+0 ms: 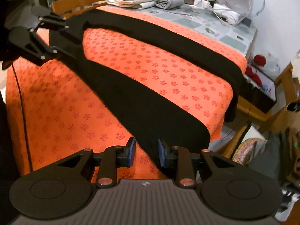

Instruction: Fold clothes

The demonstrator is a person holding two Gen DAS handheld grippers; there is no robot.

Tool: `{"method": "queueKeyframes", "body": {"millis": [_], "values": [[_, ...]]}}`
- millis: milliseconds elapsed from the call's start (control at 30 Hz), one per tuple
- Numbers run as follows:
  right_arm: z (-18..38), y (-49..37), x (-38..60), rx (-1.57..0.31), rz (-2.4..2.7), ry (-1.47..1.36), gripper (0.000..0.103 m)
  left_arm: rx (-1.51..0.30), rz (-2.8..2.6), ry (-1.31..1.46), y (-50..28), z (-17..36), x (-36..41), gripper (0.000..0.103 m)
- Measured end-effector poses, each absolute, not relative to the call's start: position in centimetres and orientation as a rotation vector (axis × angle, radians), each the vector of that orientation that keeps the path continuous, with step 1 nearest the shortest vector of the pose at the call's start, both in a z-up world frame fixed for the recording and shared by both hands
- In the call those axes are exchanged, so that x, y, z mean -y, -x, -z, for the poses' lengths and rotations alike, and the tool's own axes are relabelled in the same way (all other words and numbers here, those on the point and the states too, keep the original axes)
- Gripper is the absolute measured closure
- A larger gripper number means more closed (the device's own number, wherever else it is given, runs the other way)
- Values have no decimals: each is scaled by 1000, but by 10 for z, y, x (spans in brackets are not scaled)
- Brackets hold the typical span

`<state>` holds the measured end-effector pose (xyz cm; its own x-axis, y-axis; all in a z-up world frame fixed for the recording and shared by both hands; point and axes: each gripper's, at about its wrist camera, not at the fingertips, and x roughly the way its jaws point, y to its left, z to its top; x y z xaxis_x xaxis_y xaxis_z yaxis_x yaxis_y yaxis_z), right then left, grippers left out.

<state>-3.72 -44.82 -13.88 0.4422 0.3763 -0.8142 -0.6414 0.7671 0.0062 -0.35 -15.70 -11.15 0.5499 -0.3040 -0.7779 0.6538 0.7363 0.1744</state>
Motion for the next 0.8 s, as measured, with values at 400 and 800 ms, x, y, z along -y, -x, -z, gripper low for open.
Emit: {"method": "queueKeyframes", "body": {"millis": [400,800], "values": [[41,35,457,-921,-635,259,97,-761,518,-327,7,81,124,48],[81,-32,477,-878,-305,374,91,-751,314,-213,2,68,102,47]]}}
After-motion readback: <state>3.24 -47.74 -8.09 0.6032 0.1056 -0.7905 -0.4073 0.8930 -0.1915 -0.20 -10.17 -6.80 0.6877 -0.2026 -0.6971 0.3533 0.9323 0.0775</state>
